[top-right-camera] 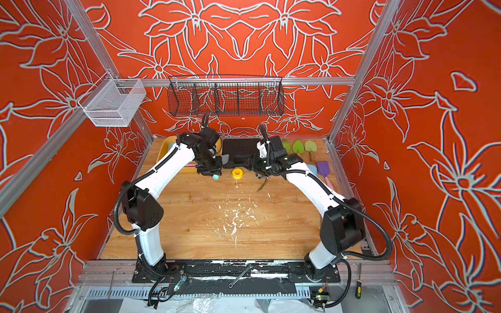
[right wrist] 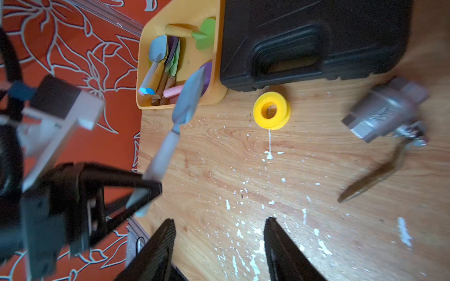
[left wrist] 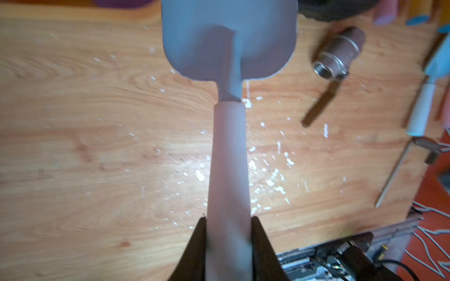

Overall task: Take the shovel out of the storage box
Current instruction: Pick up the shovel from the storage box, then place the shovel at the center of the board.

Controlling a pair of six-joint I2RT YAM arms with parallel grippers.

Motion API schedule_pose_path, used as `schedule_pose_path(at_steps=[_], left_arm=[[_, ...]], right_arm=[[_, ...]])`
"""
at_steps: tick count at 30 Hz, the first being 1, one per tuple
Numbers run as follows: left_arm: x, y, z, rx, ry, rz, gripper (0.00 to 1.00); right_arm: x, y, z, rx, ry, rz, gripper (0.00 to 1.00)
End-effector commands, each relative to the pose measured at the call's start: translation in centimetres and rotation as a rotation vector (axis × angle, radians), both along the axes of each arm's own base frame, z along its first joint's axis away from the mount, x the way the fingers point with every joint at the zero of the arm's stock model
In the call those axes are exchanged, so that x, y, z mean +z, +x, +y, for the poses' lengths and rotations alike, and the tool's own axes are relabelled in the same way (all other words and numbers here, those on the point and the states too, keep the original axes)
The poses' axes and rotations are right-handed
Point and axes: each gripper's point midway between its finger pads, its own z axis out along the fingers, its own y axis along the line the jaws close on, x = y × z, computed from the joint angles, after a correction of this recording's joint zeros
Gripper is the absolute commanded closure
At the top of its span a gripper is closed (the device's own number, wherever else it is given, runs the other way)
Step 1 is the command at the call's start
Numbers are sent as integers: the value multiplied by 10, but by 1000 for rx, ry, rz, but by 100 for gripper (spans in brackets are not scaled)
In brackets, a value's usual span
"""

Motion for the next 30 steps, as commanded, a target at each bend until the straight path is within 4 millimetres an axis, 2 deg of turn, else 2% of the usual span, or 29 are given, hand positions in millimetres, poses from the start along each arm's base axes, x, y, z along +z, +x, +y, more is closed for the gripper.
schedule_pose_path(at_steps=[1, 4, 7, 13, 17, 25, 30], left_arm=[[14, -4, -23, 50, -71, -34, 100], [15, -8, -40, 28, -69, -59, 100], [17, -7, -50, 28, -80, -74, 100], [23, -4, -69, 2, -107, -107, 100], [22, -4, -80, -19, -128, -106, 100], [24, -5, -89, -39, -152, -116, 100], [26, -2, -93, -47, -165, -130, 100]], right_arm=[[19, 8, 31, -2, 109, 12, 40], [6, 8, 43, 9, 104, 57, 41], [-8, 3, 49, 13, 84, 114, 42], [-25, -5, 61, 28, 70, 174, 44], [-32, -3, 65, 23, 72, 188, 47], [-44, 1, 70, 42, 51, 218, 53], [-43, -2, 70, 60, 43, 210, 59]])
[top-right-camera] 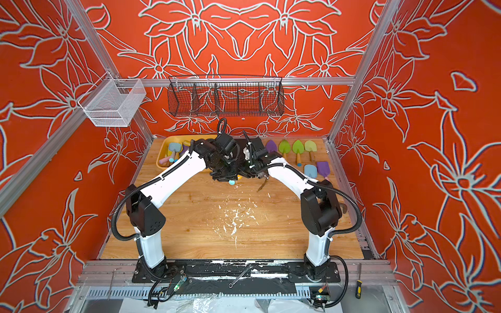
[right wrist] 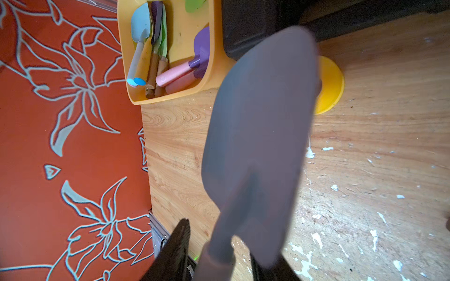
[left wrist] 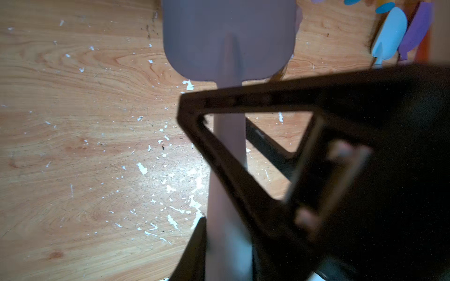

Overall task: Take the shovel out of the storage box
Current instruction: Place the shovel at the center of the board.

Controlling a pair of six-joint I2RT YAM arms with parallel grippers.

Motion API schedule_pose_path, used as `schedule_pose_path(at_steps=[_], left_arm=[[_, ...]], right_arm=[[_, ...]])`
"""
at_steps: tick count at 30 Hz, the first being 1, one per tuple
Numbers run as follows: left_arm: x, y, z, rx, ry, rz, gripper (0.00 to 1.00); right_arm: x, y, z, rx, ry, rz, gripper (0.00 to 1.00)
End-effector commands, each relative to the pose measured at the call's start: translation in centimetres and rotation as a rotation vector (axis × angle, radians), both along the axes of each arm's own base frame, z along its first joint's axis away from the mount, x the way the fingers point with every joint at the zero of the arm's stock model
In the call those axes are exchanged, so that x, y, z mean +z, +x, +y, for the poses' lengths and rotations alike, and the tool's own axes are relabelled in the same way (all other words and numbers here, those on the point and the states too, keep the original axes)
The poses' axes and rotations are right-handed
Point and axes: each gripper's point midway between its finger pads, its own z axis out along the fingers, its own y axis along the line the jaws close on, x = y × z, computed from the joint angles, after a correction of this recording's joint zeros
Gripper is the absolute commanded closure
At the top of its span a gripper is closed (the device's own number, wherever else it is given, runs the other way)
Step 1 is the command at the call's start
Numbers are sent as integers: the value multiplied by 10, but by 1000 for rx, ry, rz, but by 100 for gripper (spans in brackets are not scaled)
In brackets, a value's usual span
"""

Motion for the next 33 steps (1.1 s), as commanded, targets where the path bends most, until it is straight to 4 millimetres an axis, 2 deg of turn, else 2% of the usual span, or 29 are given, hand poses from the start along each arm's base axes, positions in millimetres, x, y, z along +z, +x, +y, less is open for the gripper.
schedule_pose_path(at_steps=[1, 5, 9, 12, 13, 16, 17, 19, 22, 28, 33], left_arm=[[18, 17, -26, -31, -95, -92, 100], [19, 18, -26, -40, -86, -101, 100], [16, 18, -27, -50, -87, -99, 100], [18, 19, -28, -51, -115, -123, 93], [21, 19, -28, -50, -126, -134, 85], [33, 18, -29, -72, -172, -167, 52], [37, 17, -30, -85, -191, -179, 47], [49, 14, -29, -107, -238, -208, 39], [69, 8, -21, -123, -306, -259, 35], [93, 2, 9, -90, -353, -346, 33], [117, 0, 29, -63, -350, -458, 31]], right_arm=[[1, -14, 13, 64, 3, 22, 60], [-5, -19, 10, 80, -17, 40, 73], [0, -22, 7, 83, -17, 30, 88], [1, -25, 3, 100, -29, 30, 98], [2, -26, 0, 99, -29, 26, 100], [4, -26, -13, 108, -32, 7, 100], [4, -27, -19, 113, -38, -2, 100], [6, -26, -40, 125, -49, -24, 100], [2, -26, -78, 151, -86, -59, 100], [-22, -28, -176, 147, -222, -89, 100], [-46, -24, -229, 138, -312, -58, 100]])
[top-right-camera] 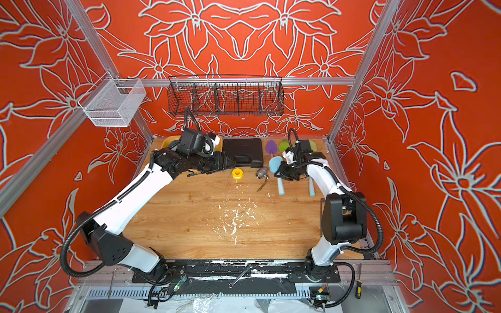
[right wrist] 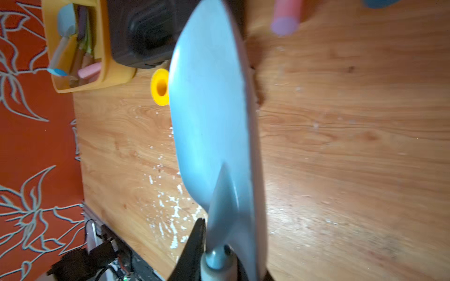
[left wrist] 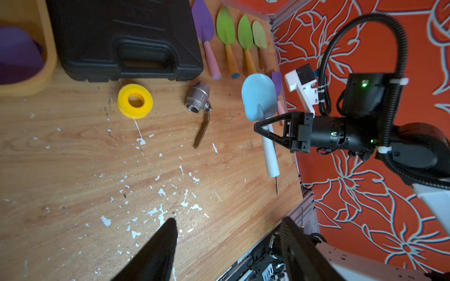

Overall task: Take the shovel out of the storage box
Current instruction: Place the shovel at the center of the board.

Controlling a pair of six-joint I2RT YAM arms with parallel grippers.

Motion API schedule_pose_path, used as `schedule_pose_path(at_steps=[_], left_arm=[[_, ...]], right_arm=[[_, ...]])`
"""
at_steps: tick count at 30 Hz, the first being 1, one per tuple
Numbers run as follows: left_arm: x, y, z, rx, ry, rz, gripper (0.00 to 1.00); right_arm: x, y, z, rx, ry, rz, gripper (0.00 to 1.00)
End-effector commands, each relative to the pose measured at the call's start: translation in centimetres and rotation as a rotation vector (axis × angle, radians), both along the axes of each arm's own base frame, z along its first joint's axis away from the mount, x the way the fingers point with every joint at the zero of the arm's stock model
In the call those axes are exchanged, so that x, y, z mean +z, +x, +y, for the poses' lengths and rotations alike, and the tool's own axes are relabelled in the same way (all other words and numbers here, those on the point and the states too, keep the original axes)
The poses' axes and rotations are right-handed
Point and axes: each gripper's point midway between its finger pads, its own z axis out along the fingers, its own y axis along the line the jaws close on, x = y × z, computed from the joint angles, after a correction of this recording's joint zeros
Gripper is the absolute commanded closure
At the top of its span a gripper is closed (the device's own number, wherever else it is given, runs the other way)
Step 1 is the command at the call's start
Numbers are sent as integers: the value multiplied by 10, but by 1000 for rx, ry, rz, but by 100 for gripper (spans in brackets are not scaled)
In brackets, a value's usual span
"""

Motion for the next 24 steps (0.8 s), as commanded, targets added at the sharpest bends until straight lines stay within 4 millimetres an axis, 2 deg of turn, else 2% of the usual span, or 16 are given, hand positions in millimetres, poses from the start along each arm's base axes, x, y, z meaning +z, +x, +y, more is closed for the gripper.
schedule_pose_path(at_steps=[1, 4, 9, 12, 16, 24], left_arm=[[20, 1, 8, 18, -4, -107, 29], [44, -1, 28, 82, 23, -212, 21], [82, -8, 68, 211, 90, -370, 9], [98, -16, 89, 270, 114, -441, 7], [107, -24, 103, 302, 116, -482, 5], [103, -26, 106, 308, 121, -472, 5]], right_arm=[[-21, -12, -22, 103, -92, 18, 100], [-41, -8, -41, 86, -128, 55, 100], [-73, -10, -58, 86, -170, 133, 100], [-88, -10, -69, 62, -188, 161, 100], [-100, -4, -78, 26, -184, 179, 100], [-122, 6, -90, -3, -241, 217, 99]])
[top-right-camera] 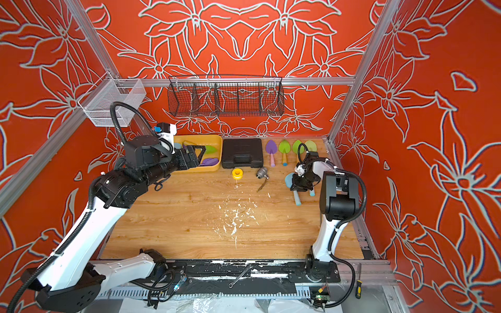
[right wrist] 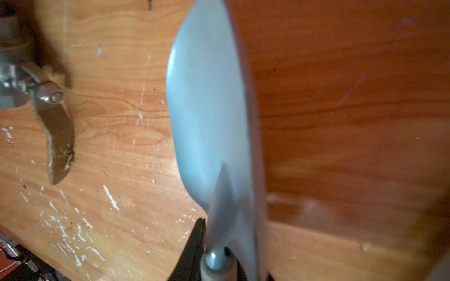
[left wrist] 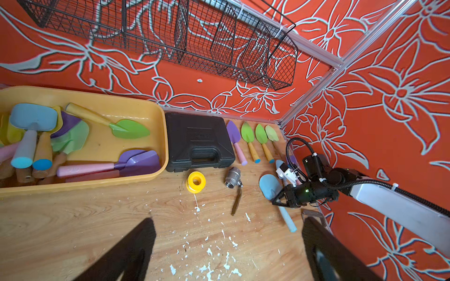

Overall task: Take the shovel out of the storage box
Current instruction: Place the shovel at the center of the board.

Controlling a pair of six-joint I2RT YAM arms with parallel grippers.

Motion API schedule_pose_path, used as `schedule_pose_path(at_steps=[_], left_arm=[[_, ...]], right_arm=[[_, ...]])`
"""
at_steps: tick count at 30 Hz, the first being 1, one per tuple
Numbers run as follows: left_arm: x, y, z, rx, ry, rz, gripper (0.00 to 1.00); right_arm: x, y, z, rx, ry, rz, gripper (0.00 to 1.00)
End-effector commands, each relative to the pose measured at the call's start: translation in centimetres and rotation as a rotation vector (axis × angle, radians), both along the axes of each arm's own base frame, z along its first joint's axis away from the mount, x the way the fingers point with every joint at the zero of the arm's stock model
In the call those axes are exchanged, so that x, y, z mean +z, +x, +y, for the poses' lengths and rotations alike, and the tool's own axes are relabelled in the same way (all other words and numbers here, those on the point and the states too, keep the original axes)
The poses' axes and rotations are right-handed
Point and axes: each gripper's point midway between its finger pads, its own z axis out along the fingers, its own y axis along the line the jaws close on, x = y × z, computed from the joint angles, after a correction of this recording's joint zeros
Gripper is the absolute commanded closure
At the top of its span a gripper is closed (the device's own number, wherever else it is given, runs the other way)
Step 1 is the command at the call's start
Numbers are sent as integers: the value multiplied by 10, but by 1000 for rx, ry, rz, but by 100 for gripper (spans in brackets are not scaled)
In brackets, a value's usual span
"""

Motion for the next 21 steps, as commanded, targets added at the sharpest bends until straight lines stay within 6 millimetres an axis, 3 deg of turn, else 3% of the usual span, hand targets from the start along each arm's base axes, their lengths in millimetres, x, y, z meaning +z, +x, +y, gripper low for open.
schedule_pose_path(at_steps=[1, 5, 10, 13, 21], left_arm=[[0, 3, 3, 17, 12, -7, 5], [-1, 5, 1, 8, 9, -3, 5], [-6, 8, -4, -5, 1, 14, 5], [-8, 9, -6, -8, -3, 23, 5], [-14, 11, -8, -8, -10, 36, 6]], right_arm=[[-3, 11, -11, 2, -54, -16, 98], [-5, 20, -15, -6, -78, -27, 85], [-12, 24, -19, -3, -99, -3, 60], [-10, 26, -24, -5, -124, -2, 52], [13, 18, -19, -2, -163, -26, 46]])
